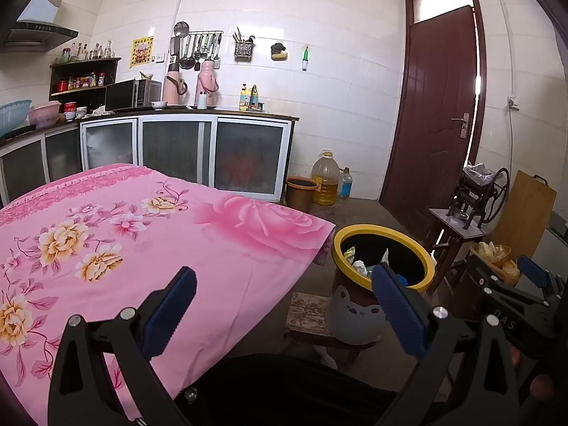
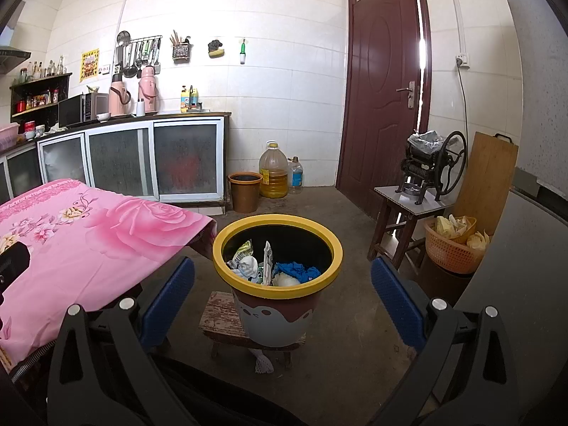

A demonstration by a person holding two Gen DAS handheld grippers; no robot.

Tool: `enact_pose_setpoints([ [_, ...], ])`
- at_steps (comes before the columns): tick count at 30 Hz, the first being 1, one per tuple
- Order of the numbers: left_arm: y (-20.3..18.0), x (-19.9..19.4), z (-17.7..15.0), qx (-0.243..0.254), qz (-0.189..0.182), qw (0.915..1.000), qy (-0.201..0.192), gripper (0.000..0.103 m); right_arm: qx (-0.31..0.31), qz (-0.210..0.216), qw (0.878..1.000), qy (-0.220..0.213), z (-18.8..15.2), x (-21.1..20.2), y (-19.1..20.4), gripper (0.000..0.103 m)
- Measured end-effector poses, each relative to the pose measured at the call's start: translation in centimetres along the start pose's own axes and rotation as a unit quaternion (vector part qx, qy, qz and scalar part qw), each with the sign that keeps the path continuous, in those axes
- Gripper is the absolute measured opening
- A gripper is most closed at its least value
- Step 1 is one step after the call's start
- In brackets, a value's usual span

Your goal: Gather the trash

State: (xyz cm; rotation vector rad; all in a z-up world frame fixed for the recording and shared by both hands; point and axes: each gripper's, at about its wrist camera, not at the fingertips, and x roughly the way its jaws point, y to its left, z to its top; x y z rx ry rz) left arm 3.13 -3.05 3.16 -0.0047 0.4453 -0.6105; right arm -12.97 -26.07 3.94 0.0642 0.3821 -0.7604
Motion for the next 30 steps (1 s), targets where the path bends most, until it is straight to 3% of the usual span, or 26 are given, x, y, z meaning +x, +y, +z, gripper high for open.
enact_pose_setpoints([
  [30,-0.23,0.64,-0.41,0.009,-0.017,0.9998,0.008,0.095,0.004,-0.003,1.0,0.009,-0.88,0.03,0.31,0.095],
])
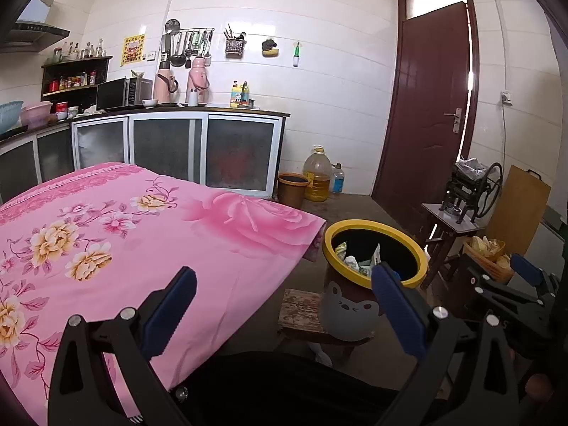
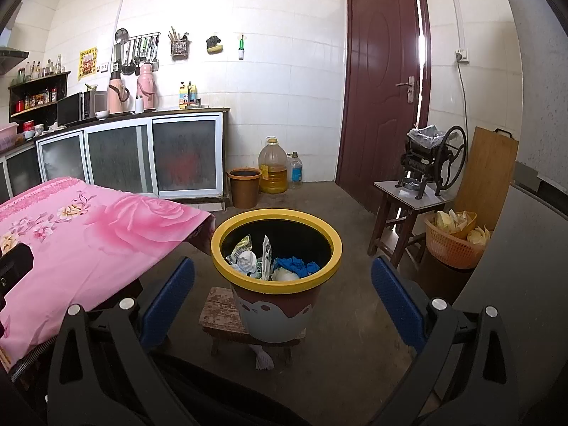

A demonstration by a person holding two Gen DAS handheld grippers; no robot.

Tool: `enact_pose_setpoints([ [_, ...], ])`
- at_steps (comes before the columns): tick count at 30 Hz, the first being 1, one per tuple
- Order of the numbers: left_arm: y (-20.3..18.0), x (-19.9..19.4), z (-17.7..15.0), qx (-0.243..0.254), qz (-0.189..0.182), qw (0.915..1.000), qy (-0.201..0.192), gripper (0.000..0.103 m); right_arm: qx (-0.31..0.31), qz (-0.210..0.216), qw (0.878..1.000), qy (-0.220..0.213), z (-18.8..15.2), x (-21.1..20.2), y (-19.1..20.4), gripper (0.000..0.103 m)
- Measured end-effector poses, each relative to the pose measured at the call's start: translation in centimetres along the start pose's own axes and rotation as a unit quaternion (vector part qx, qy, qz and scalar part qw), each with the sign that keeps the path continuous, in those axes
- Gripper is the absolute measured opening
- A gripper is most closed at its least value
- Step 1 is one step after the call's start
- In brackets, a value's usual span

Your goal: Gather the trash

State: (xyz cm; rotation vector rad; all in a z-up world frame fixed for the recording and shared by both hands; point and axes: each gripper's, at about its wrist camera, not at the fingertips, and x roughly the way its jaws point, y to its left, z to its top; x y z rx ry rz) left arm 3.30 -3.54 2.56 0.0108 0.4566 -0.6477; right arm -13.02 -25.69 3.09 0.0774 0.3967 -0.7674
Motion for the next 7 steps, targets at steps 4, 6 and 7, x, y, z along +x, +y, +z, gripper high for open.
enact_pose_setpoints([
  [4,-0.01,0.04,-0.03,0.0,-0.001,1.0,0.003,0.095,0.0,0.0,1.0,0.0,-0.16,-0.04,0.07,0.095],
  [6,0.04,0.04,-0.07,-0.001,0.0,1.0,0.003,0.095,0.001,0.0,1.0,0.0,-0.13,-0.02,0.05,0.095],
  [7,0.01,0.05,-0.08,-0.001,0.0,1.0,0.004,0.095,0.001,0.0,1.0,0.001,-0.13,-0.01,0.04,0.095],
])
